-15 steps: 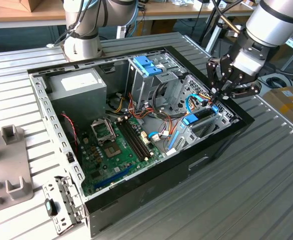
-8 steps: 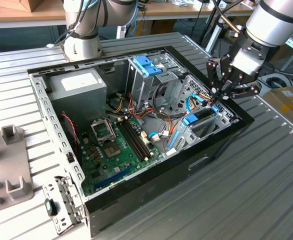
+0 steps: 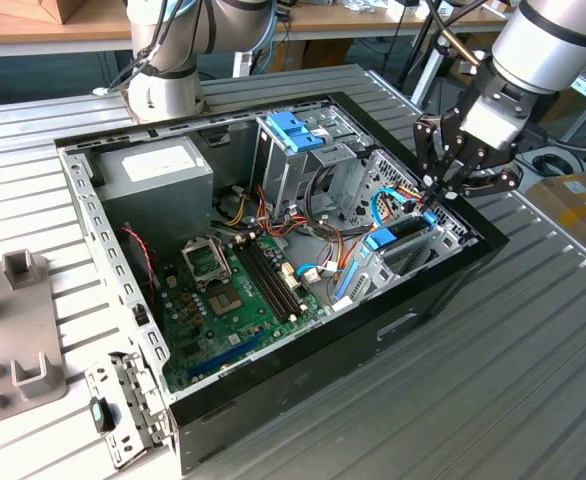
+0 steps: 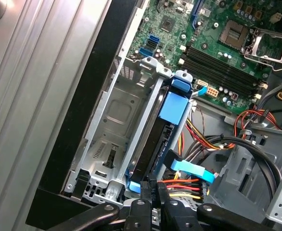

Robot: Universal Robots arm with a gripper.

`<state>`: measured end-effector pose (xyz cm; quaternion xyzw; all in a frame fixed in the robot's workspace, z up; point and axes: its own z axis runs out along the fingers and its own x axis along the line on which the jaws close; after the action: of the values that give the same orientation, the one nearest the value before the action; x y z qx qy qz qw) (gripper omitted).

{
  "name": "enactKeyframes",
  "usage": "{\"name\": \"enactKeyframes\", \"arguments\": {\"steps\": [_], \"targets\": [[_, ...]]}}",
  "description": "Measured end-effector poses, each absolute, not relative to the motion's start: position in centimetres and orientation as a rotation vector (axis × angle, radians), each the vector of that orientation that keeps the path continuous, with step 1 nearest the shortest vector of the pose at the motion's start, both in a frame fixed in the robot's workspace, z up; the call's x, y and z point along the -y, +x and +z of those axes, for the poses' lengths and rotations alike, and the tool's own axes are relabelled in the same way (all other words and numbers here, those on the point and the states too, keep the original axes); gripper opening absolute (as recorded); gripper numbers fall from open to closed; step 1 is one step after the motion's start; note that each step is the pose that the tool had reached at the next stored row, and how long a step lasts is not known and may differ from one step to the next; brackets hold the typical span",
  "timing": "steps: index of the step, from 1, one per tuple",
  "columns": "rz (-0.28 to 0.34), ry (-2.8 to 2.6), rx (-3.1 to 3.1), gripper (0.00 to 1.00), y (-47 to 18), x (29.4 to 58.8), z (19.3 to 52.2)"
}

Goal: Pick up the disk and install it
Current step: 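Insert the first disk wire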

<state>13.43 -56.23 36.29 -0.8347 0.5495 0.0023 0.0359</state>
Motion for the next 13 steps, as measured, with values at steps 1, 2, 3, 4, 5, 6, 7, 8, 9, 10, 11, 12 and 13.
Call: {"name": "enactKeyframes", "arguments": {"steps": [1, 2, 3, 4, 5, 6, 7, 8, 9, 10, 11, 12, 13], "targets": [[0.007, -2.562, -1.691, 0.17, 13.43, 56.23, 36.29], [0.007, -2.559, -1.695, 0.17, 13.43, 56.23, 36.29], [0.007, -2.557, -1.699, 0.17, 13.43, 56.23, 36.29], [0.006, -2.555, -1.702, 0.17, 13.43, 56.23, 36.29], [0.006, -2.551, -1.707, 0.17, 13.43, 56.23, 36.29], [0.006, -2.548, -1.712, 0.17, 13.43, 56.23, 36.29], [0.006, -2.546, -1.715, 0.17, 13.43, 56.23, 36.29], [0.006, -2.544, -1.718, 0.17, 13.43, 56.23, 36.29], [0.006, -2.541, -1.722, 0.17, 13.43, 56.23, 36.29], [0.005, -2.538, -1.727, 0.17, 13.43, 56.23, 36.29], [0.005, -2.535, -1.732, 0.17, 13.44, 56.23, 36.29], [0.005, -2.531, -1.738, 0.17, 13.43, 56.23, 36.29], [0.005, -2.526, -1.744, 0.17, 13.43, 56.23, 36.29]]}}
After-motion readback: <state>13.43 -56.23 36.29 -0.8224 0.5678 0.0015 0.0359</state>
